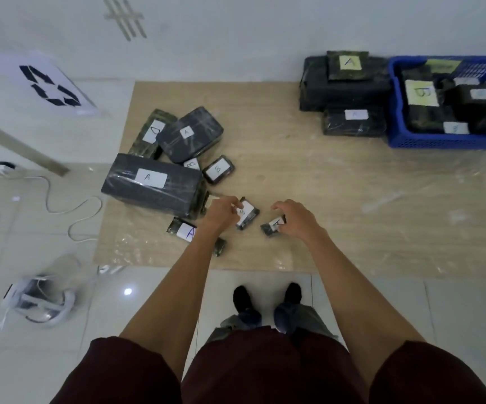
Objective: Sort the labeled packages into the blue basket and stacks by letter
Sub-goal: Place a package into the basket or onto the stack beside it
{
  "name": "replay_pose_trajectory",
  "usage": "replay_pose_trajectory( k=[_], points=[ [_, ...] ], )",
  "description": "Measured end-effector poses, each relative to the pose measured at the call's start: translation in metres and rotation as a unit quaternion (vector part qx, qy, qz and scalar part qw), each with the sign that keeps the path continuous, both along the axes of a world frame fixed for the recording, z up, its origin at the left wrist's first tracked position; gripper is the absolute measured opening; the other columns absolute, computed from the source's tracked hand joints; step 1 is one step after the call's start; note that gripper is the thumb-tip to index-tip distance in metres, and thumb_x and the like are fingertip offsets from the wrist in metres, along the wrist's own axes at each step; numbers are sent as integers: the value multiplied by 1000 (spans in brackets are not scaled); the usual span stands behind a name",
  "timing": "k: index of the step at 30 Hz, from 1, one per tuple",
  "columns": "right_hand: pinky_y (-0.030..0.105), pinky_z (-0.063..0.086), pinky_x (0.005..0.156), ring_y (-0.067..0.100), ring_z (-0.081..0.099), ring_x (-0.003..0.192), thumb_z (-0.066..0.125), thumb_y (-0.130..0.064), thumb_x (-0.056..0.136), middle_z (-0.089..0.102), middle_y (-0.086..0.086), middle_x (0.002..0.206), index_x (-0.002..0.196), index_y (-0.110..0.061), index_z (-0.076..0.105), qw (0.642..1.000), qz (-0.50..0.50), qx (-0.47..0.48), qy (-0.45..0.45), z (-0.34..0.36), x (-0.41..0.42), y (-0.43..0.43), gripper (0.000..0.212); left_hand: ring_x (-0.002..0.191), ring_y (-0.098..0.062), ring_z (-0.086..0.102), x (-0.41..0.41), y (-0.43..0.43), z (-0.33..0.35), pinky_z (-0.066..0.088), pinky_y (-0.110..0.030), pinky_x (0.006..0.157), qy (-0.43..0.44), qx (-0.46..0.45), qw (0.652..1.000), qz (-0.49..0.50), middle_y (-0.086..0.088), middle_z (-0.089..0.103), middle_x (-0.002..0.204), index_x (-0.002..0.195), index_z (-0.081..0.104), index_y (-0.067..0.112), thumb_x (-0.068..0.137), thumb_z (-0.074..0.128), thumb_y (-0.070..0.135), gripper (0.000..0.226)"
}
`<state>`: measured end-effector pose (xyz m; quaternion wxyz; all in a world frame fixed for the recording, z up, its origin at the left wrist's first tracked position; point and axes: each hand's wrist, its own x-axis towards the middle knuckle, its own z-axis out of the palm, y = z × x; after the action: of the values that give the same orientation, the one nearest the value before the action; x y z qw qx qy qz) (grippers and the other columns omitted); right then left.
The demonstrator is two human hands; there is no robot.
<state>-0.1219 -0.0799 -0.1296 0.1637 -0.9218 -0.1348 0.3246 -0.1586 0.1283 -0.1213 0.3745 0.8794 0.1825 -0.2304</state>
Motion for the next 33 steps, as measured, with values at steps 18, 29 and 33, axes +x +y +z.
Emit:
replay_pose_trajectory(
  k=[18, 29, 33],
  points=[
    [23, 43, 47, 15, 68, 57, 49, -20, 106, 74, 9, 88, 110, -7, 63, 884, -355, 271, 137, 31, 8, -23, 20, 76, -21, 69, 23, -14, 3, 63, -35, 69, -66, -168, 983, 22, -10, 69, 89, 116, 69, 6, 96, 62, 5, 21],
    [29, 48, 52, 19, 64, 75, 52, -15, 104, 72, 16, 95, 113, -3, 69, 847, -309, 433, 7, 111, 50, -26, 23, 87, -22, 75, 87, -68, 107, 62, -32, 76, -248, -314, 912, 93, -10, 77, 95, 116, 72, 12, 91, 75, 17, 25],
    [30, 57, 58, 22, 68, 87, 54, -8, 102, 71, 19, 103, 116, -1, 68, 830, -301, 469, -30, 133, 69, -40, 21, 87, -24, 75, 106, -90, 131, 63, -38, 75, -272, -316, 905, 86, -13, 76, 94, 119, 66, 13, 88, 78, 16, 33]
  ],
)
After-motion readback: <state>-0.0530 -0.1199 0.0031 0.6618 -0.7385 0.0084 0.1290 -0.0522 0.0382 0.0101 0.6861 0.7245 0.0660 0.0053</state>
